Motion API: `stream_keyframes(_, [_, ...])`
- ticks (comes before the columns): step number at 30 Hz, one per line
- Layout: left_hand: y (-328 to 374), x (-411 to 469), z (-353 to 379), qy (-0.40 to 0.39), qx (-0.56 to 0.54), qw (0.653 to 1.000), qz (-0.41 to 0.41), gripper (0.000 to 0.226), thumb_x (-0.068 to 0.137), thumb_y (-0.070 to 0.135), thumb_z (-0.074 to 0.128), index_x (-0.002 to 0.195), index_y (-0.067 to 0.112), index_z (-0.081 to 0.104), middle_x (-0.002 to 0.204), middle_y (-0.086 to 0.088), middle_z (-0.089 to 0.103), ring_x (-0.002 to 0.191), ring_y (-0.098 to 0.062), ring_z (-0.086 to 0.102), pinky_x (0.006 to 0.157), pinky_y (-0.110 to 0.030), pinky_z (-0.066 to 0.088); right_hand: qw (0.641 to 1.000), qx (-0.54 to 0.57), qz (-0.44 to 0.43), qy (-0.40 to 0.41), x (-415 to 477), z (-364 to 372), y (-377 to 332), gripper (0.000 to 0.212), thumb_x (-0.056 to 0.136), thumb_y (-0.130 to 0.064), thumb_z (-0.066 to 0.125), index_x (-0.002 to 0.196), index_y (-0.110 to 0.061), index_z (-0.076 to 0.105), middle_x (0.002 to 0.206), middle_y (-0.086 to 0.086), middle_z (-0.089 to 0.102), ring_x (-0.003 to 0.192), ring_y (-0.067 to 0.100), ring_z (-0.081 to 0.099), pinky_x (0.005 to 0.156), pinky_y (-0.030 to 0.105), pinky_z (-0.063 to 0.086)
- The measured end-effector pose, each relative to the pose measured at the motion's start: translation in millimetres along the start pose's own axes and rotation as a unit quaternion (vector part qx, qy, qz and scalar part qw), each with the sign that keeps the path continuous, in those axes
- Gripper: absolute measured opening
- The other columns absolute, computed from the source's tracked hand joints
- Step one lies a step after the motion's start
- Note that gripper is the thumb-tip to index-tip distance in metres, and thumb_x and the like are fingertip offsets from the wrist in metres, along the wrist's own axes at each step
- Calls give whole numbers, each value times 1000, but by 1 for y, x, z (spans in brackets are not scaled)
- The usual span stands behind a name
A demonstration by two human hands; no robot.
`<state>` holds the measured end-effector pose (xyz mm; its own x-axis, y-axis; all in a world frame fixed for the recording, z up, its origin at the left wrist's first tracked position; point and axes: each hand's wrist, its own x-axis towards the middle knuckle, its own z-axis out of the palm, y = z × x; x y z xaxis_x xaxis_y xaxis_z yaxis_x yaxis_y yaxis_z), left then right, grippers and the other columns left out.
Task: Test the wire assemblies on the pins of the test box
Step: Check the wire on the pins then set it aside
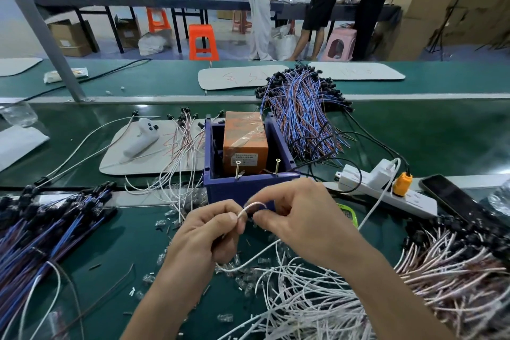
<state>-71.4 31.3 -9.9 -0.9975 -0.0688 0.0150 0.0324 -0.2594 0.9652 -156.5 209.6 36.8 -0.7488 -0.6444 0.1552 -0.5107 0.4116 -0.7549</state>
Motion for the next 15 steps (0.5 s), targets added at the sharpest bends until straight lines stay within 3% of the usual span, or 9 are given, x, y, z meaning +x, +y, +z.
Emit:
stream_keyframes(2, [1,0,0,-1,-23,1000,-8,20,82,29,64,75,10,62,51,2,32,45,-12,20,48,-27,17,999,37,5,-14,0,1,2,11,93,-29,71,91,-33,80,53,-16,58,49,2,46,49,15,34])
stream_keyframes(4, [0,0,0,53,29,998,-6,19,85,27,61,74,12,65,52,-1,36,47,-14,25,49,-27,20,998,59,14,-24,1,1,2,11,94,-34,70,91,-30,80,61,-7,65,55,5,50,54,30,43])
stream_keyframes(6, [-2,0,2,128,100,987,17,16,84,28,61,79,21,75,57,-4,52,52,-16,40,50,-25,32,999,27,15,-32,1,1,3,15,95,-38,68,88,-30,78,56,0,57,53,14,44,53,37,41])
stream_keyframes(8, [1,-2,7,156,148,975,51,12,80,29,72,90,29,80,70,1,72,60,-13,61,56,-21,47,999,-3,21,-34,1,3,3,19,95,-39,68,79,-31,75,49,-5,45,49,6,35,49,35,33])
stream_keyframes(10, [5,-5,11,135,185,970,78,19,76,24,88,90,35,82,81,3,79,73,-12,74,66,-20,57,998,-22,31,-43,3,3,2,29,95,-37,68,66,-36,69,47,-8,44,47,7,35,47,29,30])
stream_keyframes(12, [9,-7,14,147,221,959,99,22,76,21,89,87,39,83,80,7,79,74,-10,76,67,-17,57,997,-42,33,-51,5,3,0,39,95,-36,68,57,-42,63,46,-9,45,46,8,36,46,25,29])
stream_keyframes(15, [14,-8,17,197,231,945,123,16,75,27,84,83,40,83,72,10,77,62,-1,70,59,-11,52,997,-24,29,-69,5,-1,-2,32,93,-40,70,62,-36,67,48,-9,46,47,7,37,47,23,30])
